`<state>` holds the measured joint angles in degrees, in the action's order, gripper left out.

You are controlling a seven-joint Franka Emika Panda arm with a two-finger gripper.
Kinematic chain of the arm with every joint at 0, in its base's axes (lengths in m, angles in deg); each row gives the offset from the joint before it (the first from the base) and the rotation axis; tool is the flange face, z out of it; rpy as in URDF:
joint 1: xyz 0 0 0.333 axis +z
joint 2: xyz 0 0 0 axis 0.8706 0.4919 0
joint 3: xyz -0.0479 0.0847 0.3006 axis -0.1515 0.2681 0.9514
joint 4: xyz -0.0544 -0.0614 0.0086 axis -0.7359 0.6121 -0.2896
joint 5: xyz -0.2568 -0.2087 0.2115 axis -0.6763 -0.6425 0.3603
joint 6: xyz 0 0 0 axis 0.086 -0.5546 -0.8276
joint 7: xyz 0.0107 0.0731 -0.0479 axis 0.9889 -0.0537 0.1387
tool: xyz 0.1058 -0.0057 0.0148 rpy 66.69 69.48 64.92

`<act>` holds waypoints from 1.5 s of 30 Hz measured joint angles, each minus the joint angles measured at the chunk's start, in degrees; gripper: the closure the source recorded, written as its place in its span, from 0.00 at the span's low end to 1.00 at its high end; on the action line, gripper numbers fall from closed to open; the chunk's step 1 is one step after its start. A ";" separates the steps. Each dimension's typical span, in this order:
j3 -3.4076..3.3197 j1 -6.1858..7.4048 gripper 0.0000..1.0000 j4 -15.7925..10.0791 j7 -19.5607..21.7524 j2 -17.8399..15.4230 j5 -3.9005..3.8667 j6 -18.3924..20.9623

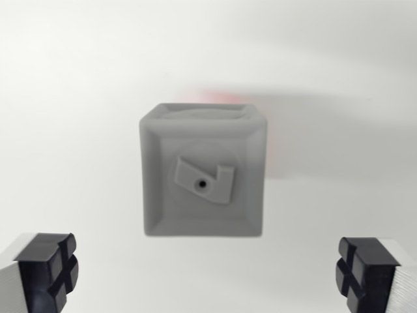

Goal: Destack cube

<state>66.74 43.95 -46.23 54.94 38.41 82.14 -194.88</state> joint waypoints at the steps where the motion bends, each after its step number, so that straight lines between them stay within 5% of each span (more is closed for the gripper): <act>1: 0.05 0.00 0.00 -0.02 -0.02 0.56 0.03 -0.51; 27: 0.35 -0.13 0.00 0.28 -0.58 9.19 0.87 -8.79; 28: 0.36 -0.13 1.00 0.29 -0.59 9.25 0.88 -8.83; 45: 0.37 -0.13 1.00 0.33 -0.61 9.27 0.90 -8.87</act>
<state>67.11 43.81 -45.91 54.33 47.68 83.04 -203.75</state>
